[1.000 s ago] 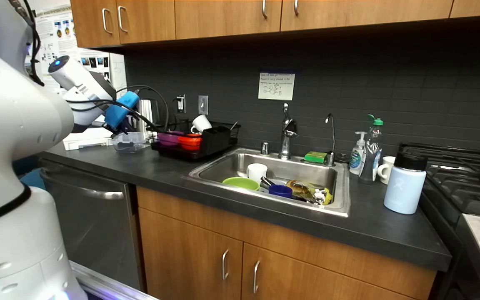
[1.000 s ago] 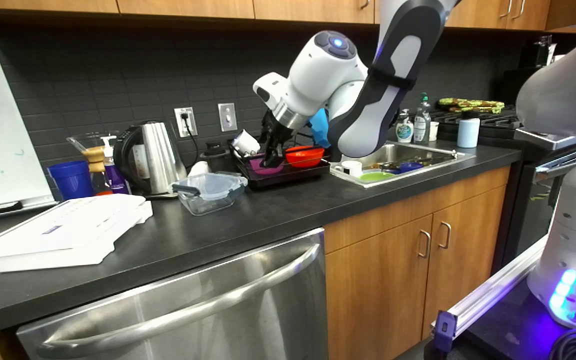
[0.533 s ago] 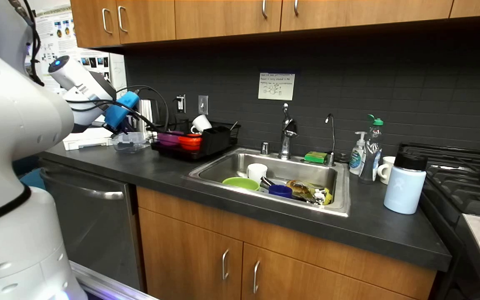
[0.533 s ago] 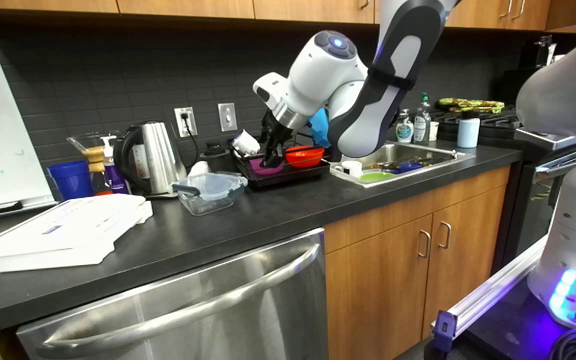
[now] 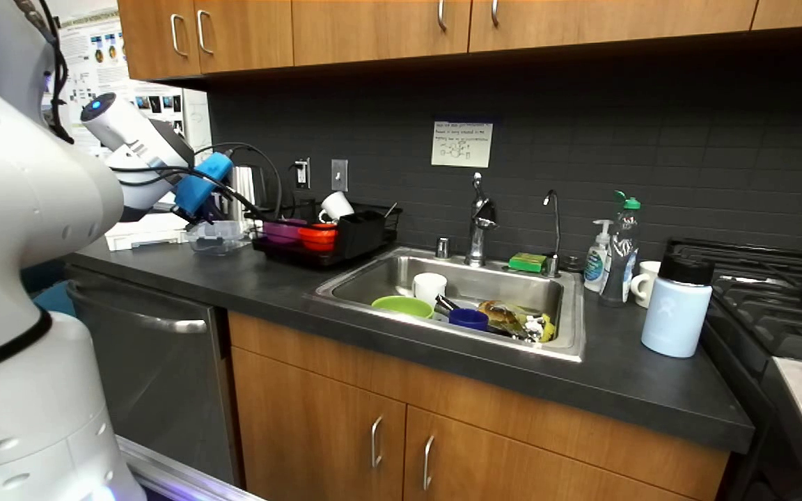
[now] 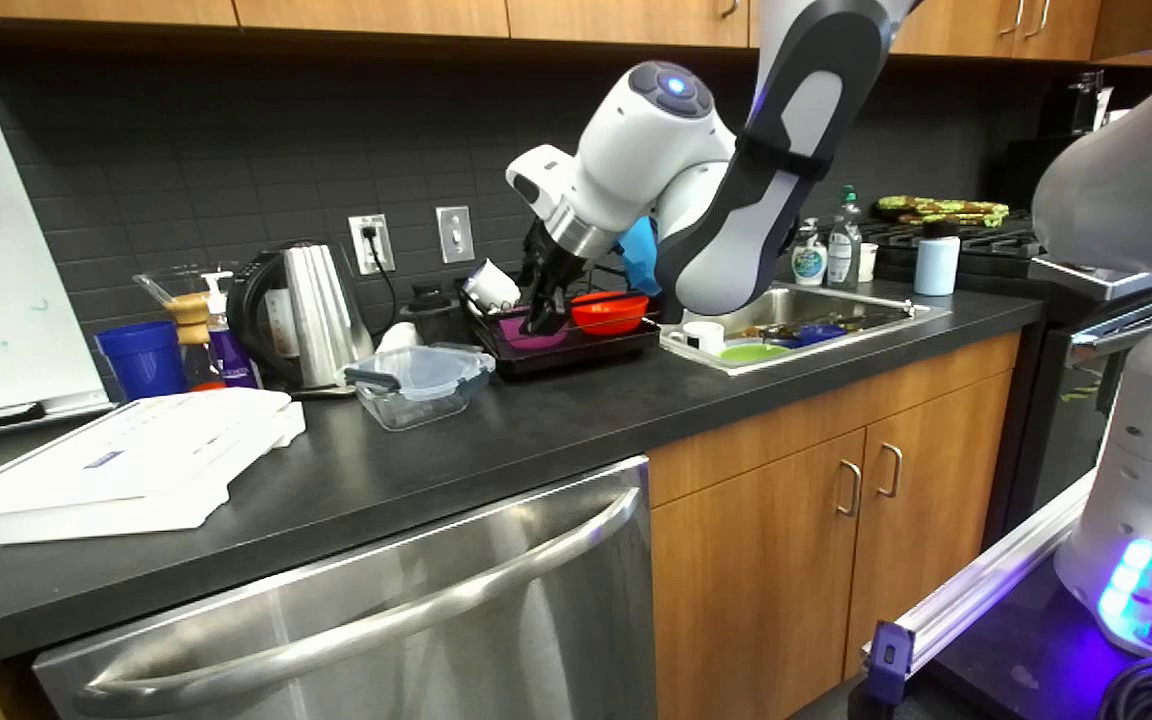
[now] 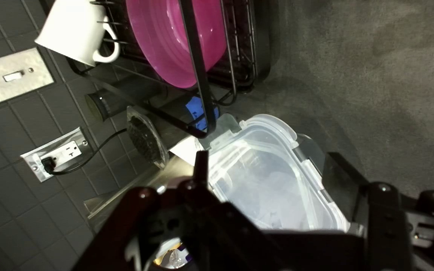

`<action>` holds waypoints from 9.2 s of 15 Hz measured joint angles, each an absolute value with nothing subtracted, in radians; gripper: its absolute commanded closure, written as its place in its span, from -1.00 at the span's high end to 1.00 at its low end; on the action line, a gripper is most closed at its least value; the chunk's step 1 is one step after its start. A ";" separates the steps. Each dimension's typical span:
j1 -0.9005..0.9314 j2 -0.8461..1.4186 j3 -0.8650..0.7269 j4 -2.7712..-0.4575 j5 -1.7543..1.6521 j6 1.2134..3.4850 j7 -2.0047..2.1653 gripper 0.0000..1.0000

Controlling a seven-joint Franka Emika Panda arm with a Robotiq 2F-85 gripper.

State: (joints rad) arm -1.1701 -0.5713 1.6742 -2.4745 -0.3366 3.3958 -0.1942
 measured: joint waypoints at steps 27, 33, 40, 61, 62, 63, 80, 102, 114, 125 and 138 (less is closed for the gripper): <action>-1.186 -0.715 1.837 -2.281 -0.329 3.452 -0.213 1.00; -1.268 -0.771 1.878 -2.245 -0.330 3.452 -0.231 1.00; -1.334 -0.820 1.910 -2.230 -0.330 3.452 -0.231 1.00; -1.340 -0.834 1.973 -2.197 -0.323 3.452 -0.182 1.00; -1.343 -0.839 1.973 -2.180 -0.322 3.452 -0.181 1.00; -1.347 -0.846 1.973 -2.165 -0.322 3.452 -0.181 1.00; -1.382 -0.961 1.974 -2.125 -0.322 3.452 -0.182 1.00; -1.458 -1.073 1.972 -2.017 -0.331 3.452 -0.239 0.48; -1.468 -1.106 1.967 -1.997 -0.330 3.452 -0.244 -0.80; -1.462 -1.113 1.952 -1.986 -0.329 3.452 -0.244 -0.80; -1.352 -1.124 1.867 -2.043 -0.313 3.452 -0.227 -0.80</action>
